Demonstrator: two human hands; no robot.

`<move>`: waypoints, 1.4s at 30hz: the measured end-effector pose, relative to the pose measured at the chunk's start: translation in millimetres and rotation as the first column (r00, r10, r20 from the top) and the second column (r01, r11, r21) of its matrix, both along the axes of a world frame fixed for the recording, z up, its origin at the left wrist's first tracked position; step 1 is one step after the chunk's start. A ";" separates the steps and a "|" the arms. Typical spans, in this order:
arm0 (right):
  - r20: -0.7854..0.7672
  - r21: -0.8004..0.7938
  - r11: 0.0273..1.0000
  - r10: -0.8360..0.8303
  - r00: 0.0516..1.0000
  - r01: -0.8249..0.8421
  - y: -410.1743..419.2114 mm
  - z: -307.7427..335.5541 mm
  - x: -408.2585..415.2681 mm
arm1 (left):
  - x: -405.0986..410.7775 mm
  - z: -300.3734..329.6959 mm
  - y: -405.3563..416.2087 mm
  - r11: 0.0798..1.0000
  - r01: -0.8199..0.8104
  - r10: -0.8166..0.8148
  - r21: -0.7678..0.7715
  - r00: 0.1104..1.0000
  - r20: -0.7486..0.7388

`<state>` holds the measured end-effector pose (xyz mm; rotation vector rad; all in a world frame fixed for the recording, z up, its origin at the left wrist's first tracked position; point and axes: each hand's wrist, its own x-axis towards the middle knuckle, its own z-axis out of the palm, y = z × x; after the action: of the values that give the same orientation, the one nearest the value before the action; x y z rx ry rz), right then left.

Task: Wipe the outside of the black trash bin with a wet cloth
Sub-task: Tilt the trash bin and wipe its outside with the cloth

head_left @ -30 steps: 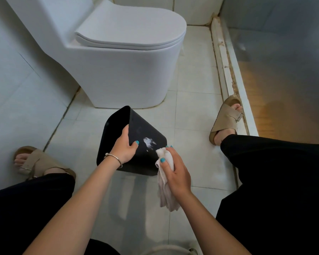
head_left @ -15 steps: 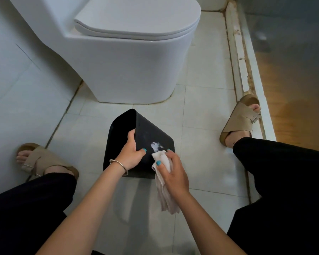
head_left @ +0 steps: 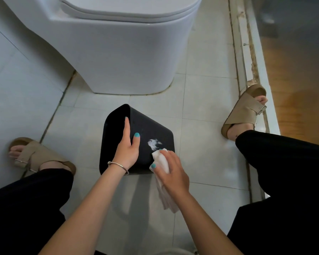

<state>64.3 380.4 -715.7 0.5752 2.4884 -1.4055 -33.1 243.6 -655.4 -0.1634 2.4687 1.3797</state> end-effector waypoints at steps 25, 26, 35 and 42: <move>-0.070 0.200 0.978 -0.039 0.997 0.052 -7.6 -3.2 -33.1 | -3.1 -4.6 -6.4 0.995 -0.035 0.031 0.094 0.999 0.042; -0.073 0.209 0.977 -0.025 0.997 0.039 -7.0 -3.4 -35.5 | -3.6 -4.8 -7.0 0.995 -0.038 0.033 0.093 0.998 0.049; -0.118 0.190 0.981 -0.025 0.993 0.048 -4.3 -7.6 -54.5 | -1.9 -0.4 -5.7 0.998 -0.028 0.024 0.058 0.998 0.058; -0.110 0.201 0.980 0.023 0.994 0.000 -4.5 -2.0 -86.7 | -2.0 -5.3 -8.2 0.994 -0.073 0.070 0.076 0.997 0.042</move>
<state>-22.4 375.9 -717.7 0.5315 2.7399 -1.2215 -35.1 235.4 -660.7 -0.2605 2.3947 1.4847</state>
